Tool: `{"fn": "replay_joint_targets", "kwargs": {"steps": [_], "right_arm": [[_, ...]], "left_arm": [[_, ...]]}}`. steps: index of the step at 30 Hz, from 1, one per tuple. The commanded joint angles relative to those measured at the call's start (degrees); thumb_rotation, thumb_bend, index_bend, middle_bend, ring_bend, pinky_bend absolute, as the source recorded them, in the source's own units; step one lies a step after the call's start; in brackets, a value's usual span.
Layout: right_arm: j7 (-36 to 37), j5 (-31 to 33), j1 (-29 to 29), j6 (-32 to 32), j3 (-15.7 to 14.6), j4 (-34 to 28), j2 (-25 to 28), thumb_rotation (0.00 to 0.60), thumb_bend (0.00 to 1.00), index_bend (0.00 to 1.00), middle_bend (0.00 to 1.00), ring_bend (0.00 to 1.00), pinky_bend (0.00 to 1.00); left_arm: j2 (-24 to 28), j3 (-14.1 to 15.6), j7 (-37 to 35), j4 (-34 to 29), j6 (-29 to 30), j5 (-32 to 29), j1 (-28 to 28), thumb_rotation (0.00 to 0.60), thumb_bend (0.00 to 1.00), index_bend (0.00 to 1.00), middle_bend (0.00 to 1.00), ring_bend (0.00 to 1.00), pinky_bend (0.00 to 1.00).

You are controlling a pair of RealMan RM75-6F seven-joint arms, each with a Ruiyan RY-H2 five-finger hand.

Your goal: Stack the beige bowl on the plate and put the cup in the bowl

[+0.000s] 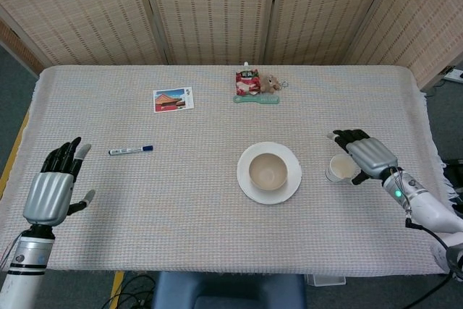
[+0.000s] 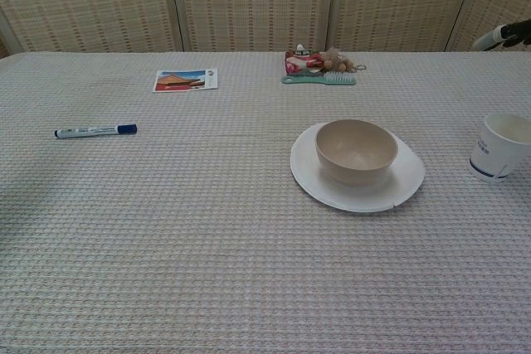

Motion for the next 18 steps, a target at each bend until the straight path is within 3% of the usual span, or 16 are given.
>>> {"fn": "replay_joint_targets", "kwargs": {"steps": [1, 14, 18], "right_arm": [[-1.94, 2.04, 1.12, -1.98, -0.96, 1.22, -1.26, 0.600, 0.21, 0.00, 0.00, 0.00, 0.00], [-2.32, 4.36, 2.42, -4.95, -2.64, 10.54, -8.65, 0.600, 0.21, 0.00, 0.00, 0.00, 0.00], [-1.64, 3.75, 2.80, -5.48, -2.70, 12.43, -10.44, 0.600, 0.21, 0.05, 0.00, 0.00, 0.00]], "left_arm": [[0.01, -0.33, -0.16, 0.28, -0.25, 0.20, 0.53, 0.600, 0.29, 0.00, 0.00, 0.00, 0.14], [-1.68, -2.60, 1.04, 1.76, -1.99, -0.10, 1.71, 0.600, 0.30, 0.00, 0.00, 0.00, 0.14], [-1.96, -3.19, 1.09, 2.29, -2.66, -0.39, 1.91, 0.600, 0.30, 0.00, 0.00, 0.00, 0.14]]}}
